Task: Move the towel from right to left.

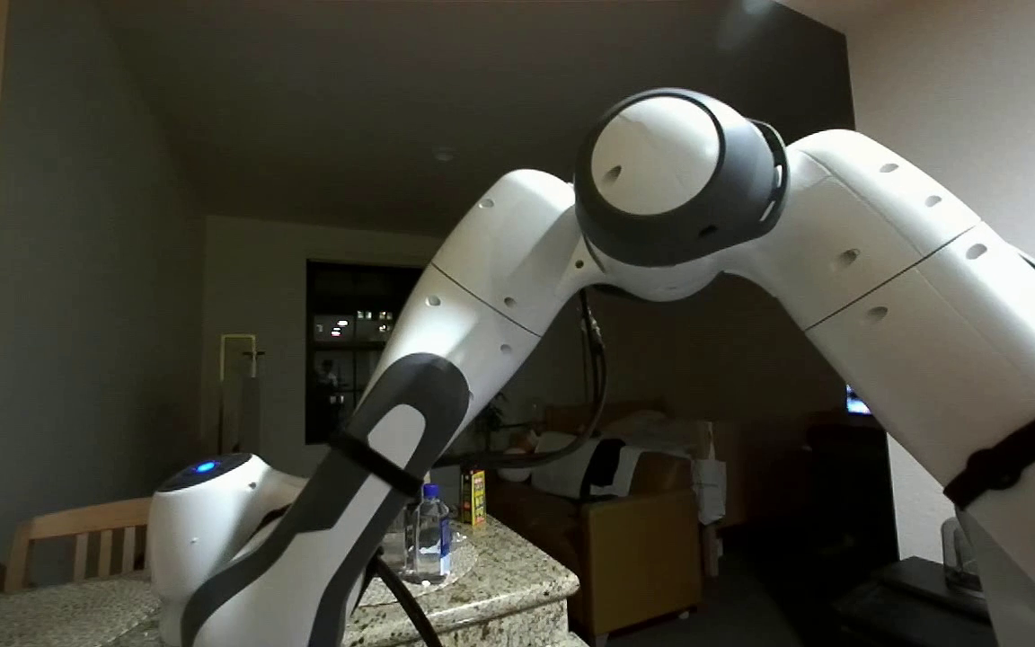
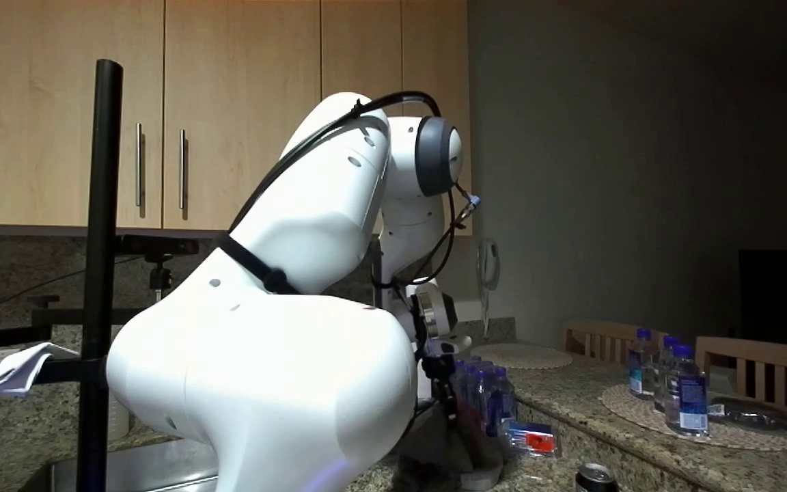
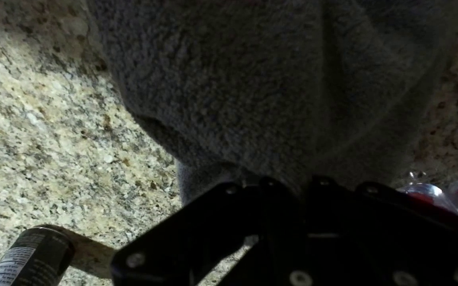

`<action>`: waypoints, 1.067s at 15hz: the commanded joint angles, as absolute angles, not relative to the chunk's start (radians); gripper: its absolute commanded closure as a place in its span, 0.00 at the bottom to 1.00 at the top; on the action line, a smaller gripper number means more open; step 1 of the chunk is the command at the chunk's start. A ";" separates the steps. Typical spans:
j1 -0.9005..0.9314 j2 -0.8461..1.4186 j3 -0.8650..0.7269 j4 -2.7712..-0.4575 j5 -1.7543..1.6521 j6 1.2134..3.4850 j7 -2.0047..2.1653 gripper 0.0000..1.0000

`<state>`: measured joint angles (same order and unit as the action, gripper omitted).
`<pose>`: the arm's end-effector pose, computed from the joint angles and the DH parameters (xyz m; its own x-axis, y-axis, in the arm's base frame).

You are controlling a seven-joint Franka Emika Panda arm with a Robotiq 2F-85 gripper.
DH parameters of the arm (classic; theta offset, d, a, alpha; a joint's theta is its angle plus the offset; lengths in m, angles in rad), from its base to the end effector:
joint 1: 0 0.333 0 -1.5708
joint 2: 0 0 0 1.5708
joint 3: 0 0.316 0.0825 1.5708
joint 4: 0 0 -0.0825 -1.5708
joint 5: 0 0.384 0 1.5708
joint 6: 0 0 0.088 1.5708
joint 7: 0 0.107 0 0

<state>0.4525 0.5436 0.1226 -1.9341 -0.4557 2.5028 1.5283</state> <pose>0.5255 0.3407 0.2065 0.8017 -0.5578 0.2148 -0.5727 -0.8197 0.0090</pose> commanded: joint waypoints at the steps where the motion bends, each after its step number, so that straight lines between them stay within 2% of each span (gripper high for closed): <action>1: 0.465 0.554 0.103 -1.909 -0.409 2.477 1.481 0.82; 2: 0.466 0.557 0.101 -1.906 -0.408 2.477 1.481 0.64; 12: 0.476 0.538 0.093 -1.892 -0.397 2.462 1.482 0.02; 16: 0.461 0.509 0.107 -1.896 -0.365 2.434 1.446 0.00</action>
